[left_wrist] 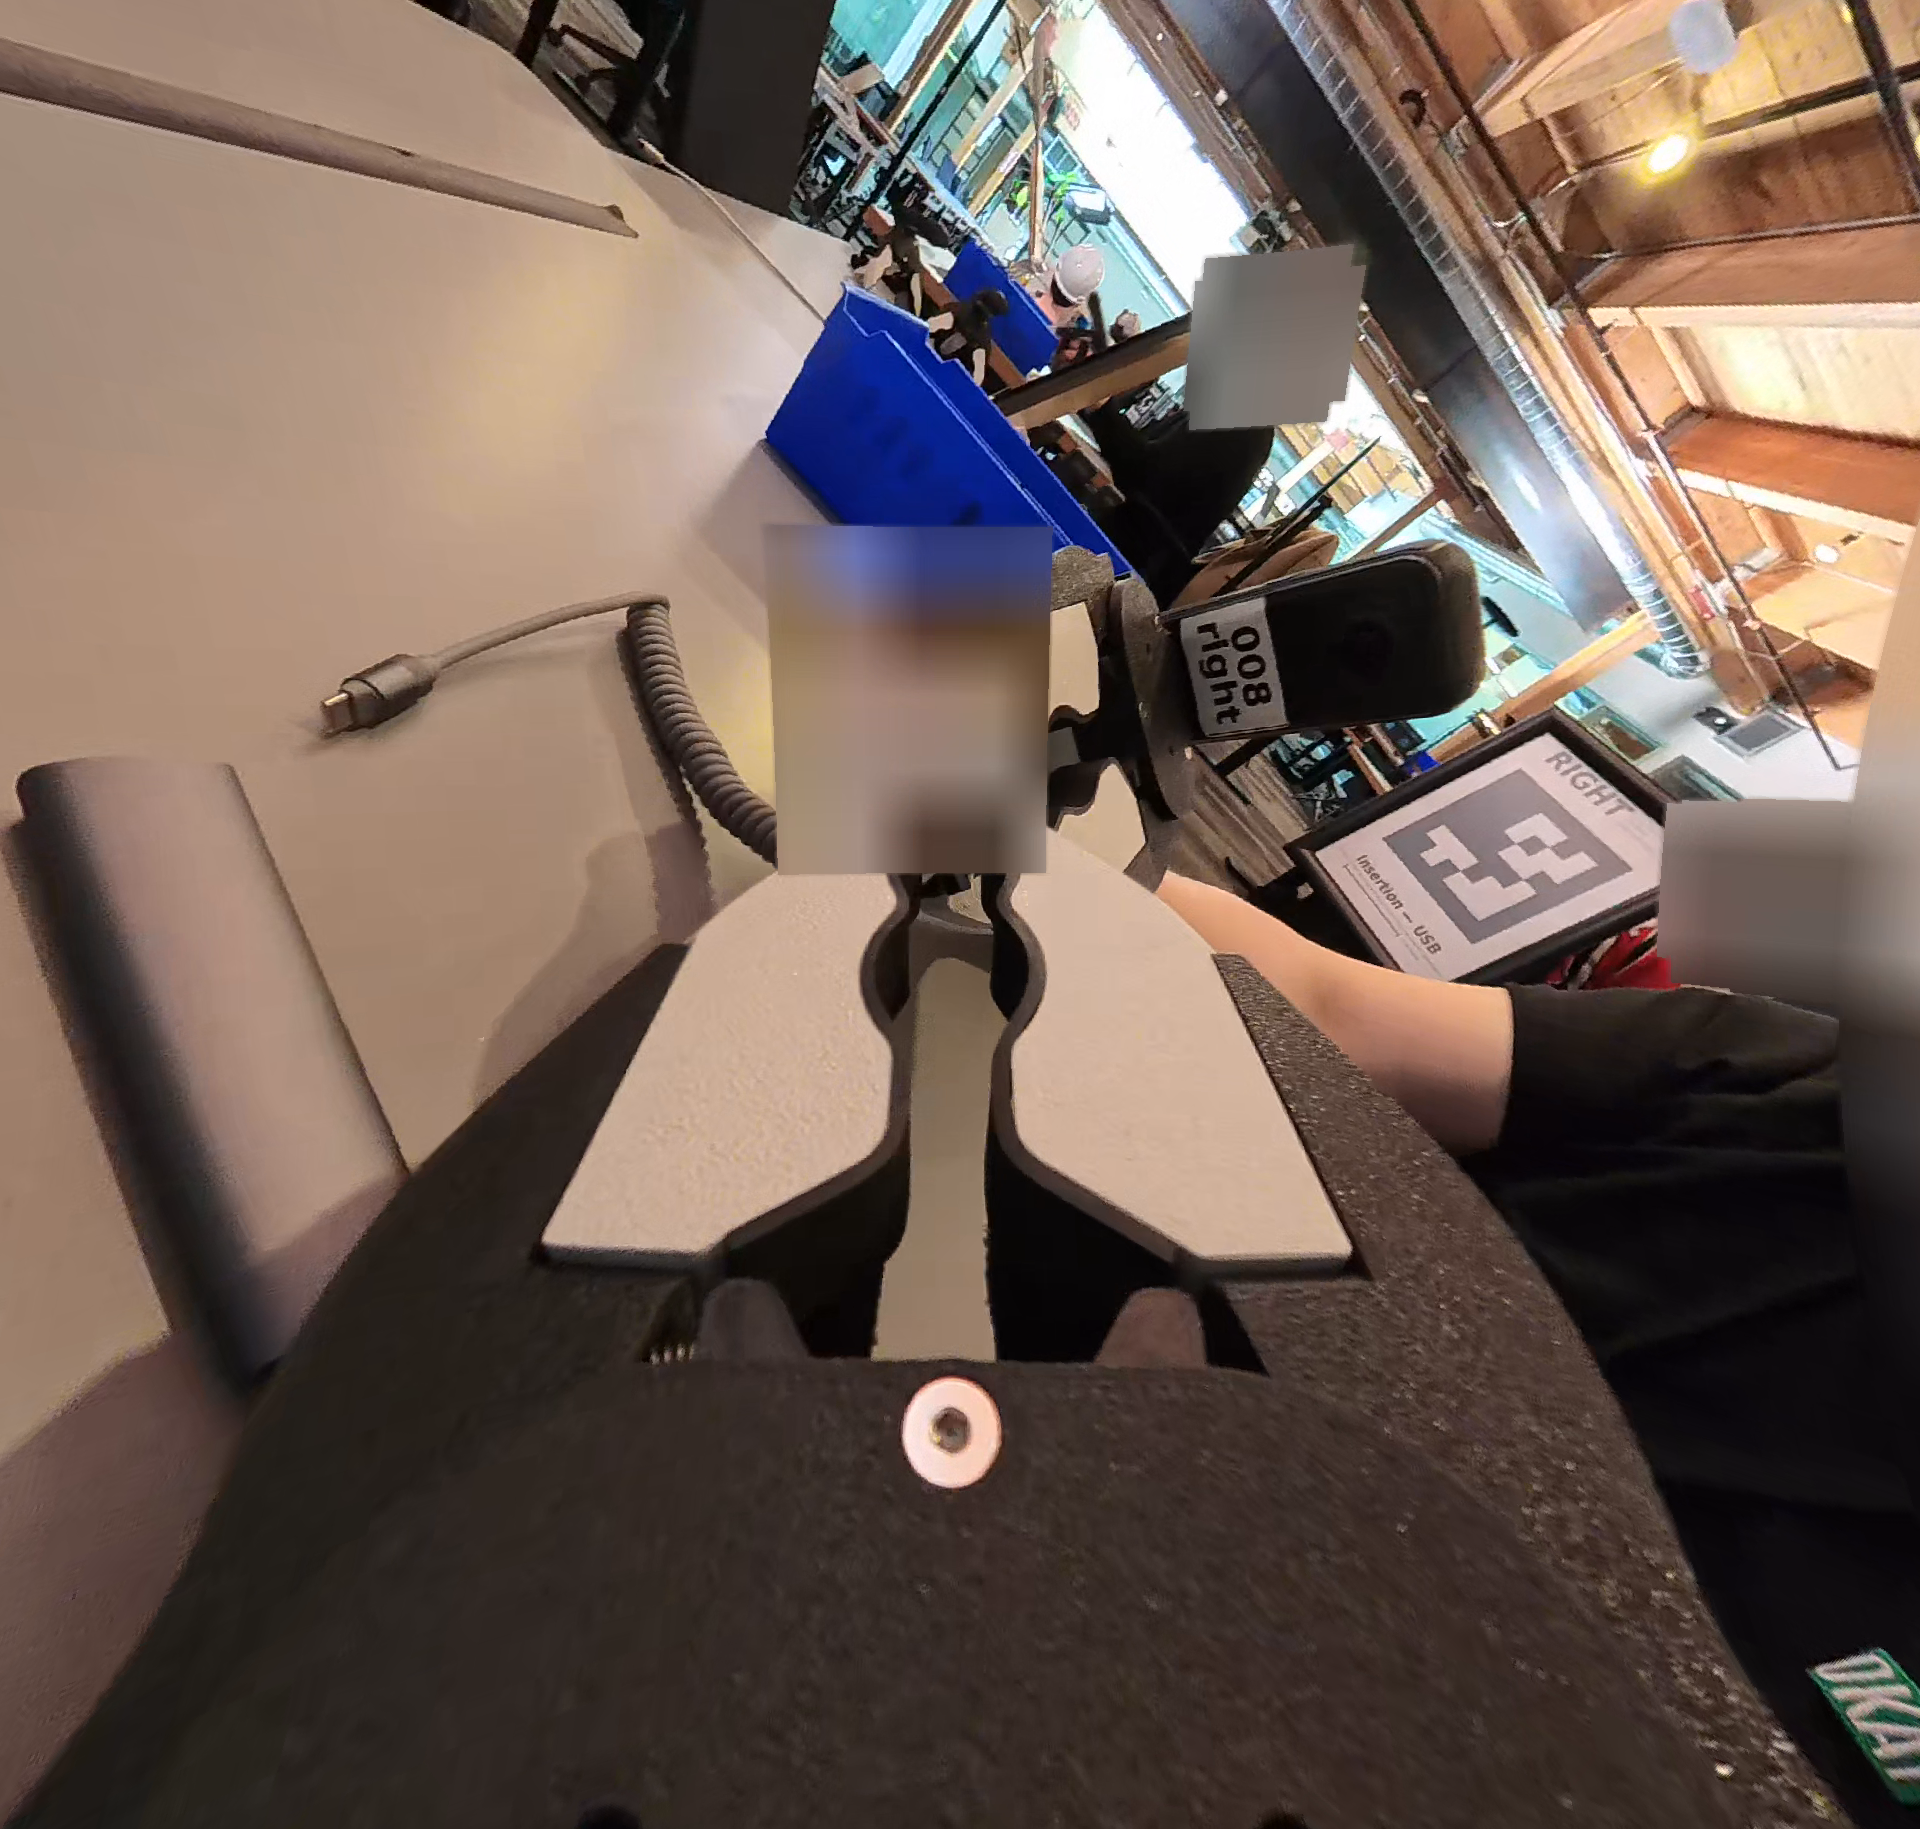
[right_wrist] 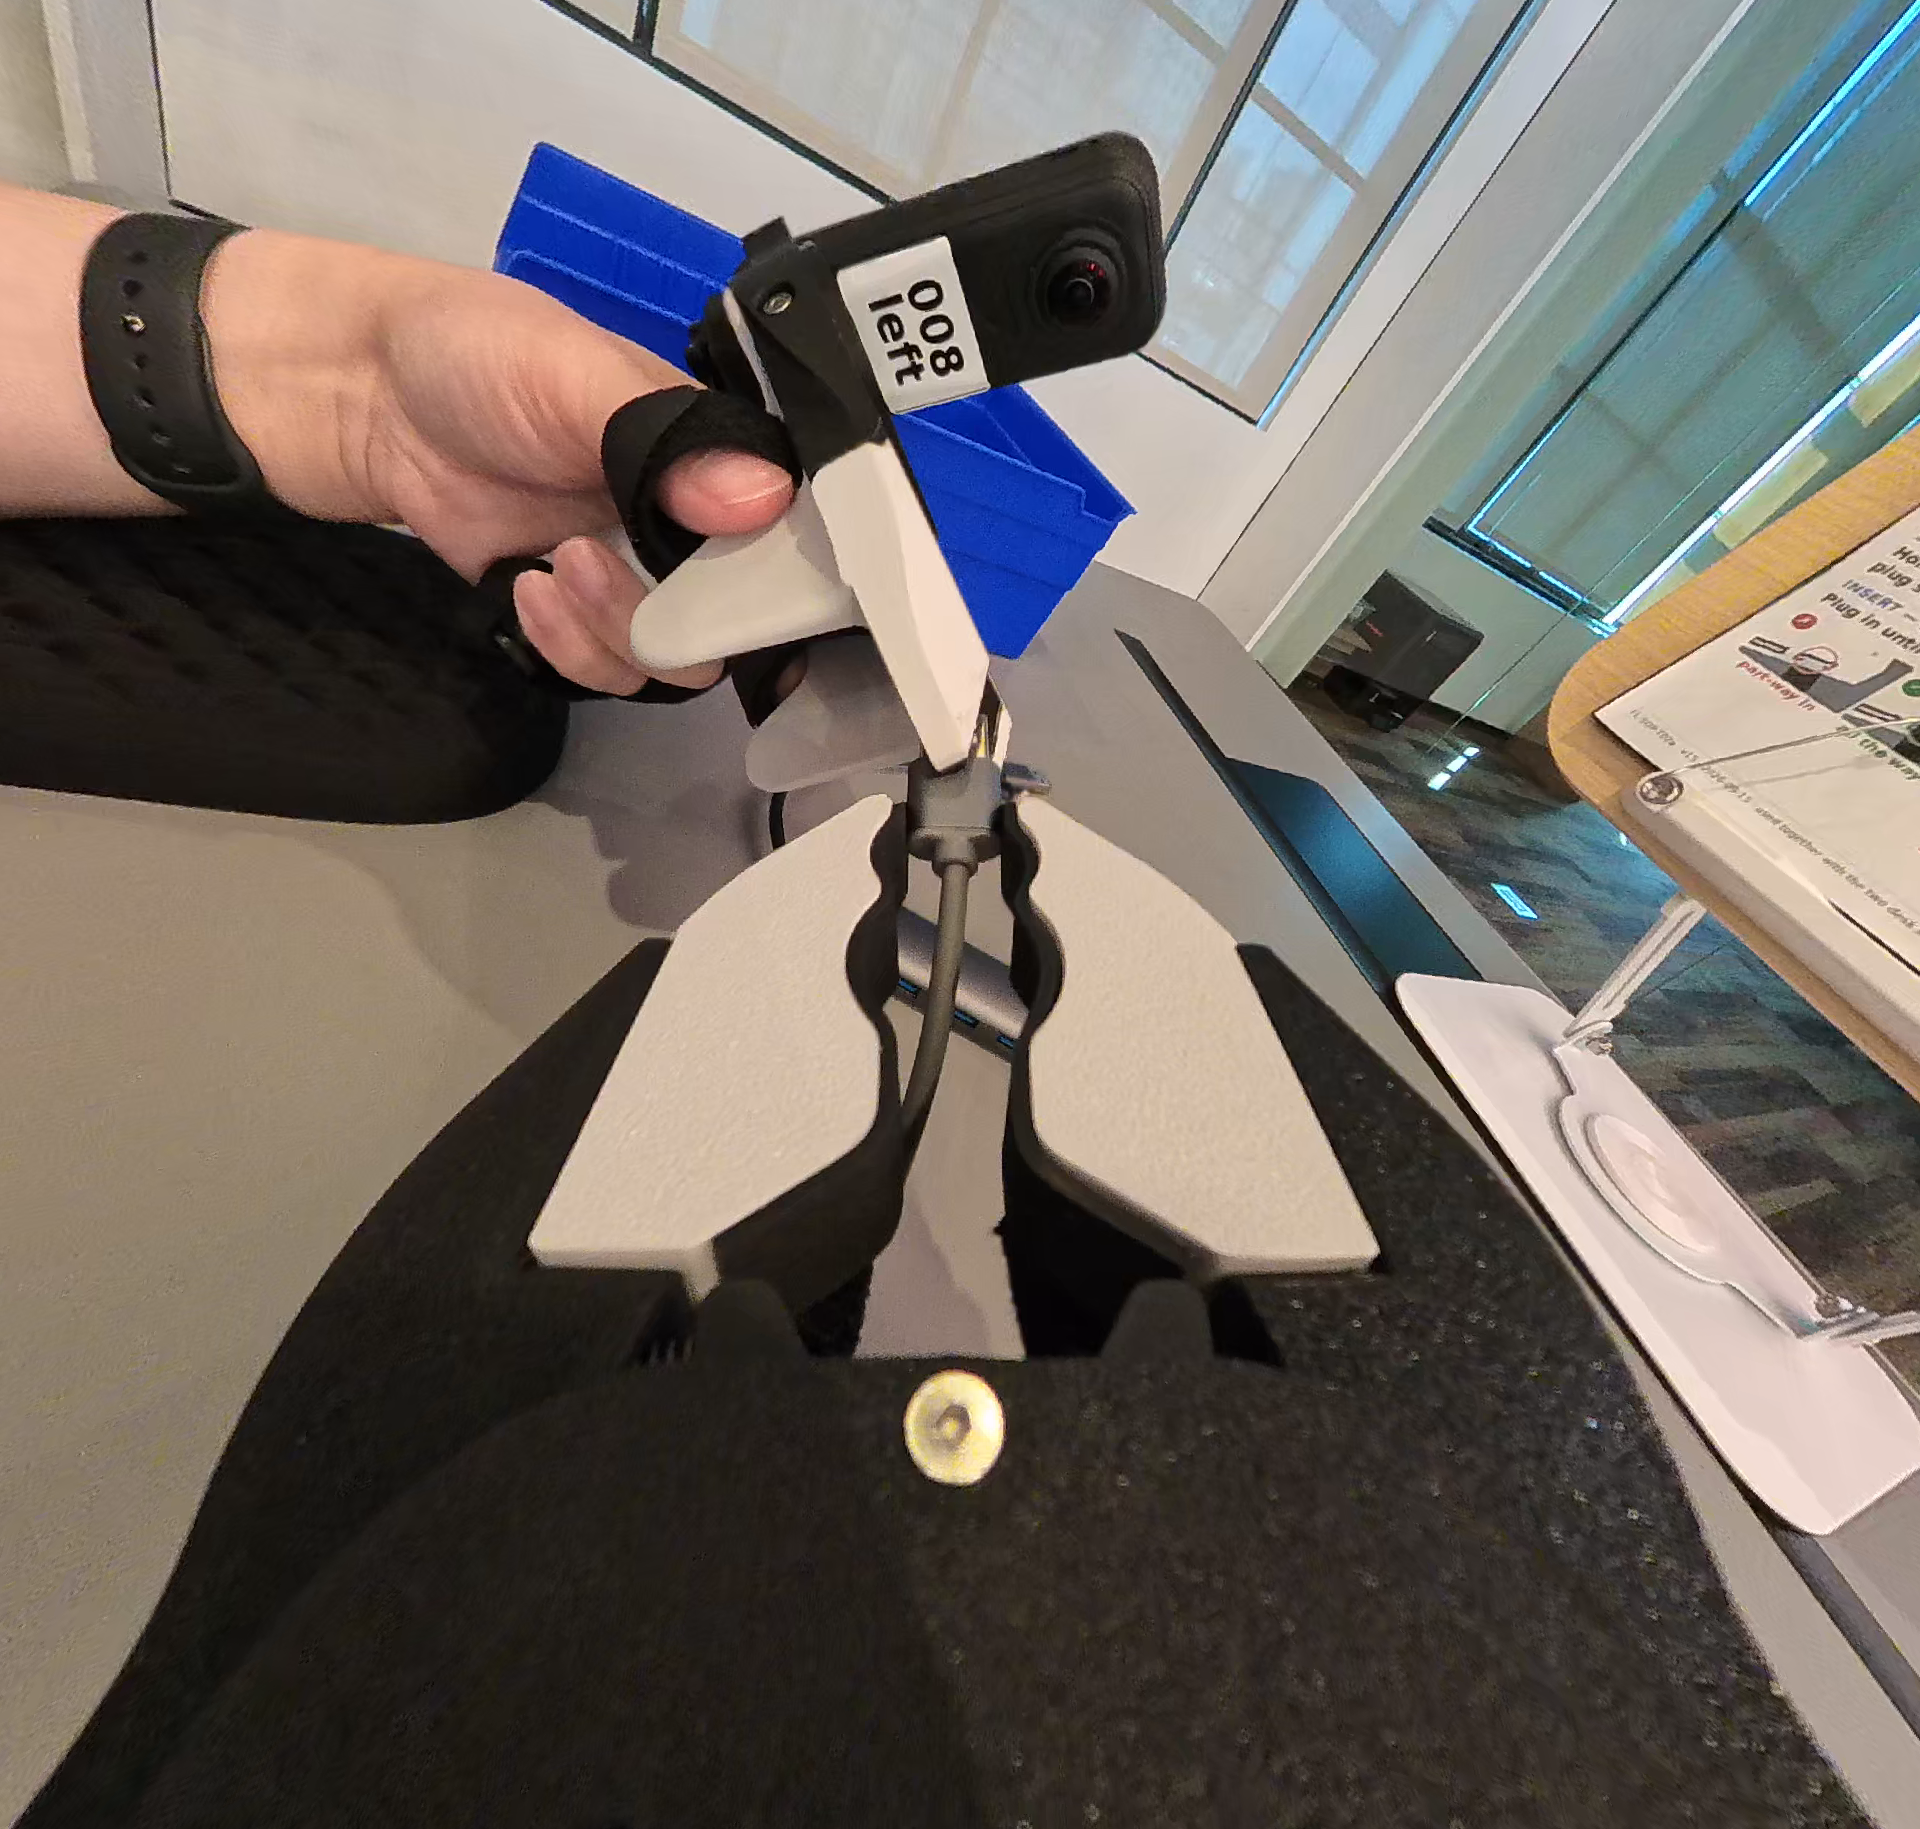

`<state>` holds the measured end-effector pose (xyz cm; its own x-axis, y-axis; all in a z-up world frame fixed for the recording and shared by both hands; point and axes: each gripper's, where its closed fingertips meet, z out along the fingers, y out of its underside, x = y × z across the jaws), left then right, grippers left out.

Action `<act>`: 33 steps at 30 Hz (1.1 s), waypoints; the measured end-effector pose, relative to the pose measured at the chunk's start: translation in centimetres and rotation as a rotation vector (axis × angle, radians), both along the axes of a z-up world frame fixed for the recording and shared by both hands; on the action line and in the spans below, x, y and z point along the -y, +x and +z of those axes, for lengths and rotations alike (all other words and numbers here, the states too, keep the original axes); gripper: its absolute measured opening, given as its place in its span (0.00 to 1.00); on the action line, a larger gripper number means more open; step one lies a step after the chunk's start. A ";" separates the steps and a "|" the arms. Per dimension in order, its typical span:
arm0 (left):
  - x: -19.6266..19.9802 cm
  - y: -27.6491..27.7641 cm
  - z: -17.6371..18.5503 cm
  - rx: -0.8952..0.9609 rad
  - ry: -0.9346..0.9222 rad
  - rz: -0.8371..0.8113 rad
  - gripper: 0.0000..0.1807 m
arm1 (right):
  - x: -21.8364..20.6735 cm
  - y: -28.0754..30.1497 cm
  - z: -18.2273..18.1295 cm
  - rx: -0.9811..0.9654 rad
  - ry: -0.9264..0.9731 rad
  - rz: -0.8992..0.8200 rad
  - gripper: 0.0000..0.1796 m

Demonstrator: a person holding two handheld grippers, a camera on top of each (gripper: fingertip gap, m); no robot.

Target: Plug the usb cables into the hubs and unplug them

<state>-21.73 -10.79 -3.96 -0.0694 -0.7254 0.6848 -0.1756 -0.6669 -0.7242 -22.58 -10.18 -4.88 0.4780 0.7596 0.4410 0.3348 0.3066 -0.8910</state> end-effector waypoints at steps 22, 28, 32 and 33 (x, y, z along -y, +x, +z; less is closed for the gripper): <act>4.3 0.4 3.8 0.060 0.774 -0.049 0.04 | 4.0 1.5 3.1 -0.567 -1.414 0.843 0.24; 3.7 0.2 3.9 0.064 0.787 -0.018 0.04 | 4.1 0.6 3.8 -0.616 -1.433 0.872 0.19; 3.4 0.2 3.9 0.054 0.801 -0.005 0.04 | 3.8 0.4 4.1 -0.688 -1.450 0.870 0.13; 3.3 0.2 3.8 0.049 0.805 0.001 0.04 | 3.8 0.4 4.2 -0.695 -1.443 0.875 0.12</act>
